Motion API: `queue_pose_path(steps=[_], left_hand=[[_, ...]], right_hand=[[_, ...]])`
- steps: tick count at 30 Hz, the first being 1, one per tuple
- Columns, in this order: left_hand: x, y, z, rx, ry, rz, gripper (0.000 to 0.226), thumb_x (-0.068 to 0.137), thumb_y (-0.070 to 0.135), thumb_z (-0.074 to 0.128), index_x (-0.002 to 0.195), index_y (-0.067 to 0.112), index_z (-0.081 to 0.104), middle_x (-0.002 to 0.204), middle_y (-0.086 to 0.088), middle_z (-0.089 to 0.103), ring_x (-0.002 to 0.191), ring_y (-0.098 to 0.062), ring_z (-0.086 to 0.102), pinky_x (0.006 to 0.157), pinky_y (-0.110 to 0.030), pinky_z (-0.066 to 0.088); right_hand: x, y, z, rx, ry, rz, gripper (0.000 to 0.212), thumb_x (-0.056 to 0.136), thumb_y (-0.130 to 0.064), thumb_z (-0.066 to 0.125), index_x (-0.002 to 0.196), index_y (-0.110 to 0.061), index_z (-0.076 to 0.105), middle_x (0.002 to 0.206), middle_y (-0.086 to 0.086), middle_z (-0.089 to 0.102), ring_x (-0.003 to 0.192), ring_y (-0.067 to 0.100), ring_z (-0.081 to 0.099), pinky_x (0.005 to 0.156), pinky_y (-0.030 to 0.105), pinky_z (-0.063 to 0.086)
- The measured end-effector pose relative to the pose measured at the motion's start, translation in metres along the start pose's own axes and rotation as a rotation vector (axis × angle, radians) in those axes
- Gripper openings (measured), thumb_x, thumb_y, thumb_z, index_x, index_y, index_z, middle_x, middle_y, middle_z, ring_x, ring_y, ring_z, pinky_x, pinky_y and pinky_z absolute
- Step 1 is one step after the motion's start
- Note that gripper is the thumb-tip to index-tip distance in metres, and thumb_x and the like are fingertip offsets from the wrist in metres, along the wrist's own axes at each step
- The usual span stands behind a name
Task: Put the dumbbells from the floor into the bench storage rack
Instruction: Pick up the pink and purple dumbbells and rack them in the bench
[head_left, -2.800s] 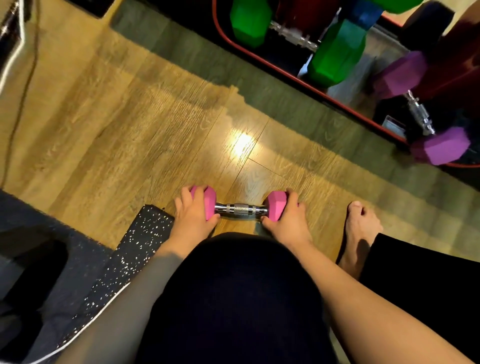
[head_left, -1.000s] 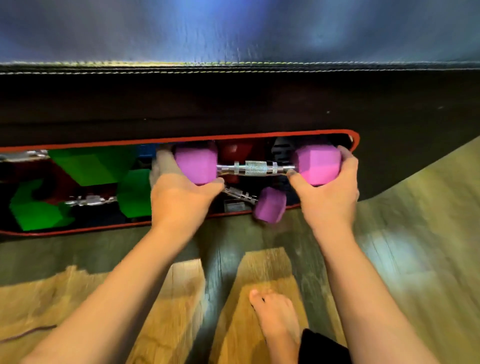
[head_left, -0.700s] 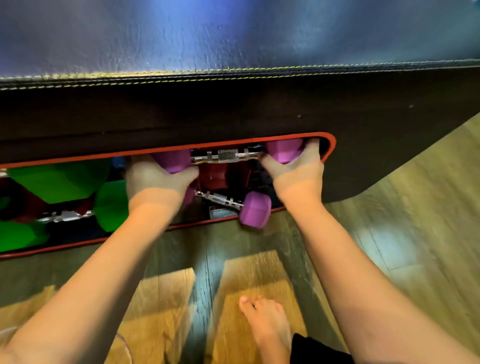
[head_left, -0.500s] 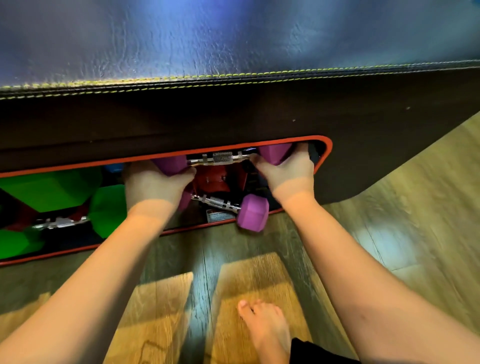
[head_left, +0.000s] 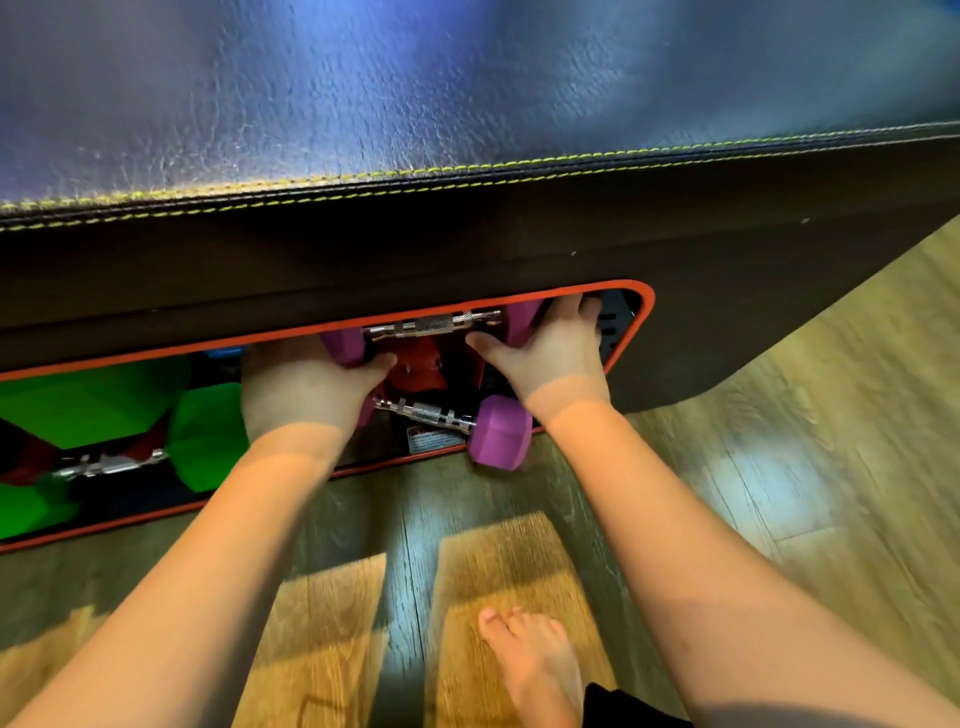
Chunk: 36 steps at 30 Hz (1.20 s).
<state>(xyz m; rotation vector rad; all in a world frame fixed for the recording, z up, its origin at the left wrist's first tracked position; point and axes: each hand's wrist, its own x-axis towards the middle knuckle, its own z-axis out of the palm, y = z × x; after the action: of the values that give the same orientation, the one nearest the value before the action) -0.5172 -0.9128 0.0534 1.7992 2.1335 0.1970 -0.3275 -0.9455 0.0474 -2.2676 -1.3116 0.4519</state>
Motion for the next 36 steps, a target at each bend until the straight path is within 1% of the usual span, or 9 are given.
queue_pose_path(steps=[5,8,11,13,19,23,27,32,36], left_hand=[[0.003,-0.004,0.002,-0.029,0.086,0.036,0.072,0.074,0.067,0.067,0.105,0.002,0.059,0.105,-0.023,0.063,0.099,-0.038,0.062,0.07,-0.032,0.039],[0.005,-0.005,0.004,-0.028,0.096,0.045,0.075,0.072,0.068,0.068,0.107,0.002,0.059,0.107,-0.022,0.063,0.101,-0.038,0.061,0.074,-0.035,0.045],[0.008,-0.007,0.003,-0.009,0.102,0.072,0.077,0.071,0.069,0.068,0.106,0.001,0.06,0.108,-0.023,0.063,0.102,-0.039,0.061,0.078,-0.037,0.048],[0.007,-0.007,0.002,-0.012,0.107,0.084,0.076,0.071,0.068,0.069,0.107,0.002,0.06,0.108,-0.023,0.063,0.103,-0.039,0.061,0.078,-0.036,0.047],[0.007,-0.008,0.002,-0.023,0.139,0.115,0.074,0.068,0.068,0.071,0.1,0.002,0.062,0.106,-0.022,0.064,0.102,-0.038,0.061,0.077,-0.036,0.046],[0.009,-0.01,0.002,-0.025,0.17,0.13,0.082,0.066,0.071,0.071,0.107,0.0,0.061,0.113,-0.024,0.063,0.108,-0.04,0.058,0.086,-0.039,0.048],[0.008,-0.011,0.001,-0.02,0.135,0.107,0.088,0.067,0.073,0.067,0.116,0.001,0.058,0.12,-0.022,0.06,0.114,-0.038,0.056,0.091,-0.039,0.046],[0.015,-0.018,0.005,-0.184,0.095,0.078,0.081,0.065,0.067,0.074,0.106,-0.002,0.061,0.101,-0.026,0.065,0.093,-0.04,0.064,0.081,-0.045,0.051],[0.017,-0.02,0.006,-0.184,0.109,0.091,0.077,0.067,0.066,0.073,0.106,0.001,0.062,0.099,-0.024,0.066,0.091,-0.04,0.065,0.08,-0.045,0.052]], right_hand=[[-0.001,-0.003,-0.002,-0.056,0.021,-0.023,0.108,0.075,-0.055,0.075,0.149,0.002,0.02,0.147,0.021,0.032,0.137,0.037,0.03,0.108,0.045,0.033],[-0.001,-0.004,-0.002,-0.071,0.02,-0.017,0.108,0.076,-0.057,0.073,0.149,0.002,0.018,0.148,0.02,0.032,0.138,0.036,0.03,0.108,0.046,0.034],[0.0,-0.005,0.0,-0.092,0.013,-0.001,0.107,0.076,-0.061,0.071,0.146,0.004,0.022,0.143,0.021,0.04,0.132,0.037,0.039,0.103,0.047,0.04],[-0.001,-0.005,0.0,-0.076,0.026,-0.002,0.107,0.076,-0.058,0.073,0.147,0.003,0.021,0.143,0.021,0.037,0.131,0.037,0.04,0.102,0.048,0.041],[-0.002,-0.007,0.0,-0.129,0.028,-0.009,0.108,0.08,-0.058,0.069,0.149,0.004,0.015,0.151,0.021,0.029,0.139,0.035,0.027,0.109,0.042,0.033],[-0.001,-0.006,0.005,-0.098,0.052,-0.007,0.109,0.077,-0.055,0.073,0.149,0.005,0.017,0.15,0.022,0.03,0.14,0.035,0.026,0.11,0.042,0.032],[0.0,-0.005,0.009,-0.082,0.08,-0.004,0.111,0.075,-0.055,0.075,0.15,0.002,0.016,0.152,0.022,0.028,0.14,0.035,0.025,0.112,0.04,0.029],[0.001,-0.005,0.008,-0.083,0.074,-0.02,0.11,0.077,-0.052,0.075,0.15,0.004,0.015,0.153,0.024,0.025,0.143,0.037,0.022,0.113,0.043,0.029],[0.001,-0.005,0.007,-0.069,0.057,-0.034,0.11,0.076,-0.051,0.076,0.15,0.004,0.015,0.154,0.023,0.024,0.144,0.037,0.021,0.114,0.043,0.029]])
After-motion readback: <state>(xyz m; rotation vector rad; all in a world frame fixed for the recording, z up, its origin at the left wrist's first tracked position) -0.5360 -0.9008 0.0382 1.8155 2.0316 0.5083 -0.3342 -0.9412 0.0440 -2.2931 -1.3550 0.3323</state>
